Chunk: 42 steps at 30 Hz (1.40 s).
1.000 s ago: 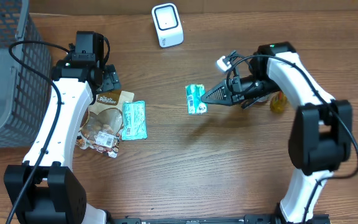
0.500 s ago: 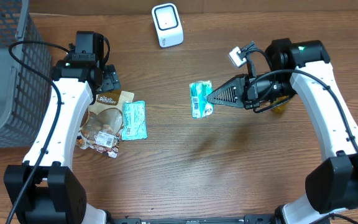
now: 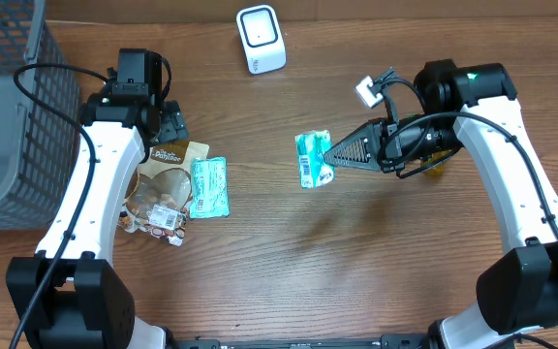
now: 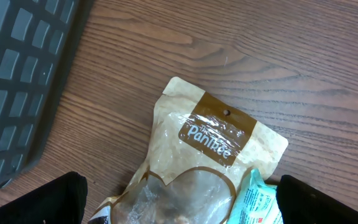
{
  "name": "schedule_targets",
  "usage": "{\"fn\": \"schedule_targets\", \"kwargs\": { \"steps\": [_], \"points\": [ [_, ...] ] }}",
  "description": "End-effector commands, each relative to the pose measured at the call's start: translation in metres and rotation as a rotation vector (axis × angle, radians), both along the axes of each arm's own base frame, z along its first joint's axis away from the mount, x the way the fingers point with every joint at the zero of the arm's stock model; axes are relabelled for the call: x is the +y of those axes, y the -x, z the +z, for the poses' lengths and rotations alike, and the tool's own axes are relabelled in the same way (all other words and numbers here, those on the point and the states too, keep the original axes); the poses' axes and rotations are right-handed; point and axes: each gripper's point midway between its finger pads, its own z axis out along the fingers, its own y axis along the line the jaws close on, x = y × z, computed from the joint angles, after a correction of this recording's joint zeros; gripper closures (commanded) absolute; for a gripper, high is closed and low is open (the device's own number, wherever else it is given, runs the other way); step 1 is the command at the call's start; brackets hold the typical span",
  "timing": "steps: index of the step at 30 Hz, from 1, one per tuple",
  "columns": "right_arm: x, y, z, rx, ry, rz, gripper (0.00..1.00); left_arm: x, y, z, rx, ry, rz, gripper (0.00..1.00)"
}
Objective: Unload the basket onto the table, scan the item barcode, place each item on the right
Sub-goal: 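Rotate the tissue pack and raise it toward the white scanner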
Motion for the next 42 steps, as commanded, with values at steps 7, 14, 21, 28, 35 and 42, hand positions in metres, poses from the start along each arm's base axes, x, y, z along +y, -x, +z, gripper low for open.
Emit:
{"fn": "schedule_targets", "kwargs": {
  "steps": [7,14,21,28,35,42],
  "points": [
    [-0.007,0.004,-0.009,-0.063,0.106,0.016,0.96,-0.002,-0.002,-0.002,0.004,-0.010,-0.007,0.00],
    [-0.010,-0.001,-0.020,-0.116,0.158,0.023,0.96,-0.002,-0.002,-0.002,0.004,-0.010,-0.007,0.01],
    [-0.018,-0.023,-0.046,-0.070,0.310,-0.058,0.96,-0.002,-0.002,-0.002,0.004,-0.010,-0.007,0.00],
    [-0.023,-0.051,-0.085,0.018,0.419,-0.198,0.96,-0.002,-0.002,-0.002,0.004,-0.010,-0.007,0.01],
    [-0.030,-0.072,-0.132,0.114,0.600,-0.376,0.96,-0.002,-0.002,-0.002,0.004,-0.010,-0.007,0.00],
    [-0.029,-0.095,-0.130,-0.006,0.837,-0.524,0.97,-0.002,-0.002,-0.002,0.004,-0.010,-0.007,0.01]
  ]
}}
